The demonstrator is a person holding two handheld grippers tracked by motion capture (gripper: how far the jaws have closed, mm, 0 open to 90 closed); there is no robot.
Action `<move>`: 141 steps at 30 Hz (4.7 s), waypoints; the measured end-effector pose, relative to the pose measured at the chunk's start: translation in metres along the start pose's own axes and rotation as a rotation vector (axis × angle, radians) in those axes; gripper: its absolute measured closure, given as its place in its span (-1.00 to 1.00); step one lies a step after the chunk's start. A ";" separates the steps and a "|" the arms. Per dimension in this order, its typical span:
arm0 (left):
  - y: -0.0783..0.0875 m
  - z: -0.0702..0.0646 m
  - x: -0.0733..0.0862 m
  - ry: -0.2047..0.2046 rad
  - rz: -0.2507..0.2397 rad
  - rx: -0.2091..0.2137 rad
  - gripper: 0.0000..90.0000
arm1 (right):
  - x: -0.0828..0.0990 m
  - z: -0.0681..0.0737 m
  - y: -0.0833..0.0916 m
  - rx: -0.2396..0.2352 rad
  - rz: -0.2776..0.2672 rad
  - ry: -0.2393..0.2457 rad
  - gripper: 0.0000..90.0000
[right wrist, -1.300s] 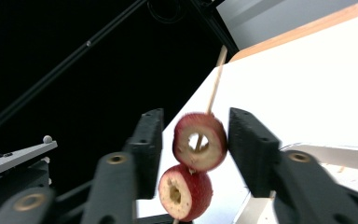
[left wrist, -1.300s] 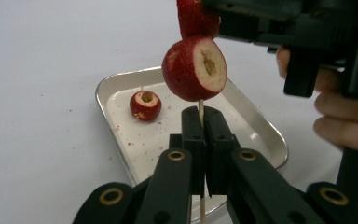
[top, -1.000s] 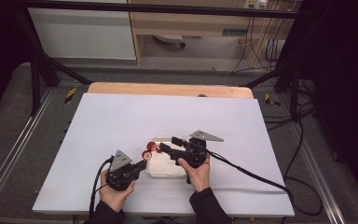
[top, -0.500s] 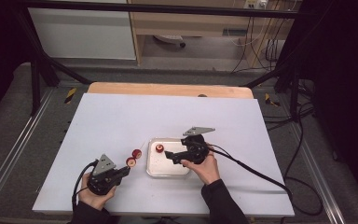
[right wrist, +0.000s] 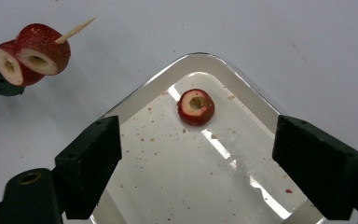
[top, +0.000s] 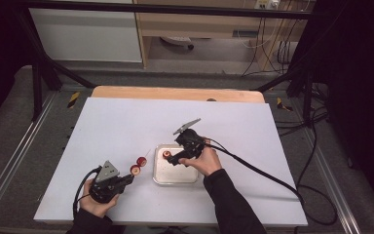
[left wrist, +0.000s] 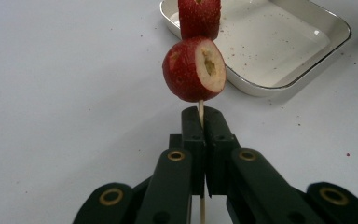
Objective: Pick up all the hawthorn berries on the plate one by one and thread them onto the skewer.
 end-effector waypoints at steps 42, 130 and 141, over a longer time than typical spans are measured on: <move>-0.001 -0.004 0.000 -0.010 0.013 0.008 0.96 | -0.032 -0.012 -0.056 -0.042 0.235 -0.035 0.12; -0.010 -0.047 -0.018 0.049 -0.062 -0.016 0.96 | 0.060 -0.007 0.019 -0.257 -0.641 -0.474 0.38; -0.013 -0.055 -0.026 0.086 -0.083 -0.014 0.96 | 0.057 -0.004 0.019 -0.258 -0.794 -0.527 0.38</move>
Point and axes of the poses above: each handheld gripper's, and its own axes: y roughly backward along the jaws, x roughly out of its underside, z roughly to its left, the point moved 2 cm from there along -y, roughly forward along the jaws, and after that the axes turned 3 degrees about z, right-handed, at the moved point
